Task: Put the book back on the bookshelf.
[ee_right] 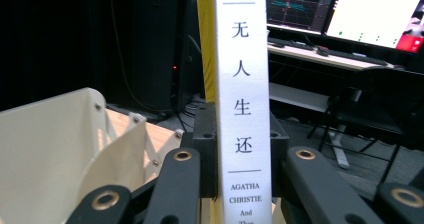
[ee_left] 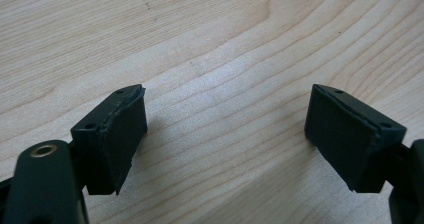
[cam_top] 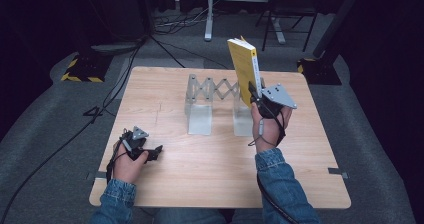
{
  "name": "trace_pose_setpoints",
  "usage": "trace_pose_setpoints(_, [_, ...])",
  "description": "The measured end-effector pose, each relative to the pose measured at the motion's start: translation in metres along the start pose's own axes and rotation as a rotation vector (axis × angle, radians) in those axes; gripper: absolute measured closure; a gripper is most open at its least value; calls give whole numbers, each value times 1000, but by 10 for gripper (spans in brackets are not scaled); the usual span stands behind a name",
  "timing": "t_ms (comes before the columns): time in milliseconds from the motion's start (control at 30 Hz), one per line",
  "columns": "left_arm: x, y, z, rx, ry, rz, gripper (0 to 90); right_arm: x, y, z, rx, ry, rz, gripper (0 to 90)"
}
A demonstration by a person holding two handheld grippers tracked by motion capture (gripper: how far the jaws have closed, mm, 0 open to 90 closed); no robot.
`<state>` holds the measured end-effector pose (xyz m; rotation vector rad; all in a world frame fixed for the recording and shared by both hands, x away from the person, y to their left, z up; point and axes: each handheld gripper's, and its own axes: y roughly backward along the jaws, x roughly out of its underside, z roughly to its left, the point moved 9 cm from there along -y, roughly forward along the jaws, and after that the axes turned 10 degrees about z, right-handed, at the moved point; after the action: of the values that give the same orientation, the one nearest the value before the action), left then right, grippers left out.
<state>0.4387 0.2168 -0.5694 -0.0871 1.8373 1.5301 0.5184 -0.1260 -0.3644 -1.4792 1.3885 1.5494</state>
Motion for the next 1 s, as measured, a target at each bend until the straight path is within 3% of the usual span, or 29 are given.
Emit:
trace_pose_setpoints(200, [-1,0,-1,-2,0,-1,174,11,-11,-2,9,-38,-4,758])
trace_pose_setpoints(533, [-1,-1,-2,2,-4,1,174,23,-17,-2,26,-57,-9,756])
trace_pose_setpoints(1000, [-2,-2,-5,3,-10,2,174,38,-25,9,9,-47,9,738])
